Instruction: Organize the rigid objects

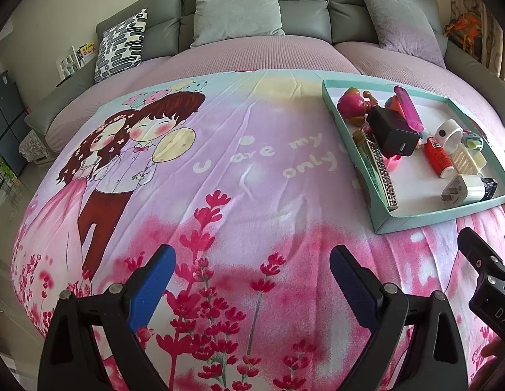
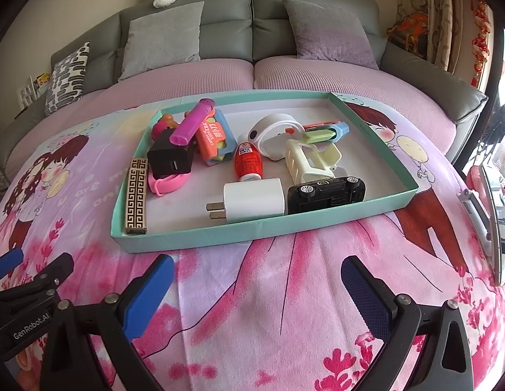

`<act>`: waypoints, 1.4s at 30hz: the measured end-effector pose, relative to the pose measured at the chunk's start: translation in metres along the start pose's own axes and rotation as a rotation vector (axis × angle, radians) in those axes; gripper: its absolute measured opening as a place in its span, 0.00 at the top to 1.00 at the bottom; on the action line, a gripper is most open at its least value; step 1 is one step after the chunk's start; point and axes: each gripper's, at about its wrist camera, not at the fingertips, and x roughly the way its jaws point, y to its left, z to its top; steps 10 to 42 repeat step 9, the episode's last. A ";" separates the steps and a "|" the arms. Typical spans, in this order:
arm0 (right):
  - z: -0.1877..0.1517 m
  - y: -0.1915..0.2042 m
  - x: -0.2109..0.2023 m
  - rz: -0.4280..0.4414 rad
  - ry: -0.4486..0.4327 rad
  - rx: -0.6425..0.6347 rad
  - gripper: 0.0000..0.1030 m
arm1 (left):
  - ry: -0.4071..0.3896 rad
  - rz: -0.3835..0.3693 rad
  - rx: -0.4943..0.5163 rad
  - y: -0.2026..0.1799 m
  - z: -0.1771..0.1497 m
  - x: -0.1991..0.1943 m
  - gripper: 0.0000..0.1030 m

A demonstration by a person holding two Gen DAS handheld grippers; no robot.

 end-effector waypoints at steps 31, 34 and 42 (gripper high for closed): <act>0.001 -0.001 0.000 0.004 0.000 0.004 0.00 | -0.017 -0.012 -0.011 0.002 0.000 -0.003 0.07; 0.001 -0.001 0.000 0.004 0.000 0.004 0.00 | -0.017 -0.012 -0.011 0.002 0.000 -0.003 0.07; 0.001 -0.001 0.000 0.004 0.000 0.004 0.00 | -0.017 -0.012 -0.011 0.002 0.000 -0.003 0.07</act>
